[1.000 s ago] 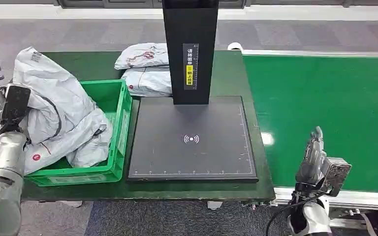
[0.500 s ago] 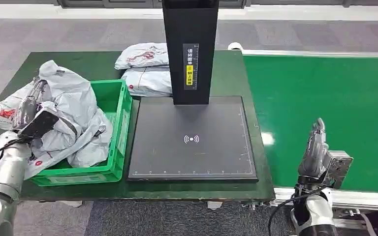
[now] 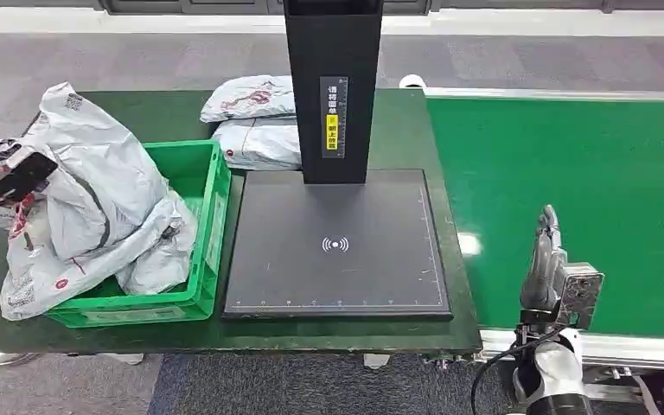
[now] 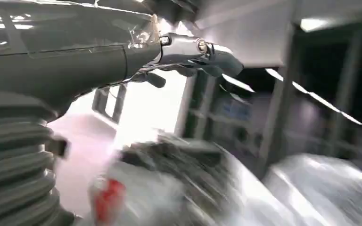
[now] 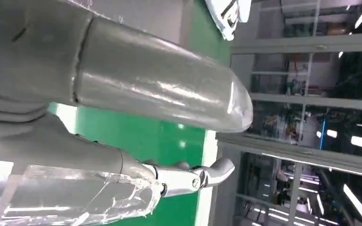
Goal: Moved the parcel from conveyor to table for the left to box.
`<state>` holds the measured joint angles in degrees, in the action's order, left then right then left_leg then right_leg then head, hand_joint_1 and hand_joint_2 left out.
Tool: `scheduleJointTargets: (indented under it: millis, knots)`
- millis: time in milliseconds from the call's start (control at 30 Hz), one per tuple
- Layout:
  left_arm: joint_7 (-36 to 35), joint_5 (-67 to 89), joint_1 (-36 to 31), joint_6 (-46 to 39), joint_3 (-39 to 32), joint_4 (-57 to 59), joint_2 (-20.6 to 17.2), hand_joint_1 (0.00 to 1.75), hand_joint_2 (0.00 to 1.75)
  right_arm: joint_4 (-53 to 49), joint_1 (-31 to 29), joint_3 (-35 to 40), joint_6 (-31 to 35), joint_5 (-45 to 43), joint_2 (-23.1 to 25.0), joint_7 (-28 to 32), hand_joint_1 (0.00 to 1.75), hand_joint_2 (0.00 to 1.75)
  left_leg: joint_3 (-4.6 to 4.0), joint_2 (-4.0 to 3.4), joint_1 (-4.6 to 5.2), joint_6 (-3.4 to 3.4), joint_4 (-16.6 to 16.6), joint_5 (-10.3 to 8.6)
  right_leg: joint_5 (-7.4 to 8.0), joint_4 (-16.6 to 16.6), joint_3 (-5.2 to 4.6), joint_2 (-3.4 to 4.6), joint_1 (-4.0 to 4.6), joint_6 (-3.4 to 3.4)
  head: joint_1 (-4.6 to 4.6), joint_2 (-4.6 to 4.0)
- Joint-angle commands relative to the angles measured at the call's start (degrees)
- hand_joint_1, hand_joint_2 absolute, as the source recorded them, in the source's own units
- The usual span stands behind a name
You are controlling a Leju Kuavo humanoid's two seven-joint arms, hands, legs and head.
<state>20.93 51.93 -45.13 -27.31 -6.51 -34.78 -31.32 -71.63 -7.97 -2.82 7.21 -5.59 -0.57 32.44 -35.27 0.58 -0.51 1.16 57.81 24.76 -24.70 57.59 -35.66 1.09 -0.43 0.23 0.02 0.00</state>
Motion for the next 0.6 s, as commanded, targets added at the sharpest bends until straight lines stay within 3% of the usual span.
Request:
scheduleJointTargets:
  millis: [33, 67, 133, 200, 267, 467, 533, 600]
  knots:
    - [-2.8, 2.7, -6.1, -6.7, -2.4, 7.6, -0.8, 0.0, 1.75, 4.5, -3.8, 2.5, 0.2, 0.5, 0.4, -0.6, 0.0, 0.0, 0.27, -0.11, -0.05, -0.02, 0.0, 0.1, -0.08, -0.1, 0.27, -0.05, 0.07, -0.02, 0.0, 0.0]
    - [-0.6, 2.1, -5.9, -5.9, -2.9, 7.2, -0.3, 0.0, 1.75, 5.0, -4.3, 2.8, 0.2, 0.5, 0.2, -0.6, 0.0, 0.0, 0.2, -0.07, -0.01, -0.02, -0.1, 0.05, -0.04, 0.0, 0.19, -0.05, 0.02, -0.02, 0.0, 0.0]
    - [-2.7, 4.6, -5.9, -7.5, -2.1, 7.6, -0.3, 0.0, 1.75, 5.5, -4.9, 2.8, 0.3, 0.5, 0.2, -0.5, 0.0, 0.0, 0.16, 0.01, -0.02, -0.02, 0.0, 0.03, -0.04, -0.1, 0.19, -0.12, 0.03, 0.0, 0.0, 0.0]
    - [1.5, 3.7, -4.9, -5.3, -2.6, 6.4, -0.1, 0.0, 1.75, 5.7, -5.3, 2.8, 0.2, 0.6, 0.2, -0.5, 0.0, 0.0, 0.32, 0.0, -0.02, -0.04, -0.1, 0.04, -0.05, -0.1, 0.36, -0.15, 0.04, -0.01, -0.02, 0.0]
    - [3.5, 5.2, -3.6, -3.4, -1.7, 5.4, -1.3, 0.0, 1.75, 5.6, -5.5, 2.5, 0.2, 1.1, 0.3, -0.5, 0.0, 0.0, 0.27, 0.01, -0.05, -0.03, -0.1, 0.04, -0.03, -0.1, 0.33, -0.14, 0.08, 0.0, 0.0, 0.0]
    - [10.6, -2.2, 2.6, 5.3, -8.3, -1.2, -7.0, 0.0, 1.75, 8.5, -8.1, 2.5, -0.8, 2.2, 0.7, -0.1, 0.0, 0.0, 0.43, -0.45, -0.02, -0.01, -0.1, 0.16, -0.03, -0.1, 0.35, 0.26, 0.05, -0.03, 0.0, 0.0]
    - [11.8, -7.3, 6.6, 7.8, -13.1, -5.9, -6.4, 0.0, 1.75, 9.8, -9.3, 3.3, -0.9, 2.8, 1.1, 0.7, 0.0, 0.0, 0.42, -0.46, -0.03, 0.06, -0.2, 0.18, -0.02, -0.1, 0.33, 0.33, 0.06, -0.03, 0.0, 0.0]
    - [12.7, -13.2, 10.8, 11.3, -17.9, -12.6, -2.8, 0.0, 1.75, 10.9, -10.8, 4.6, 0.1, 3.8, 1.9, 1.7, 0.0, 0.0, 0.42, -0.48, 0.0, 0.05, -0.2, 0.14, -0.03, -0.1, 0.26, 0.35, 0.02, -0.02, 0.0, 0.0]
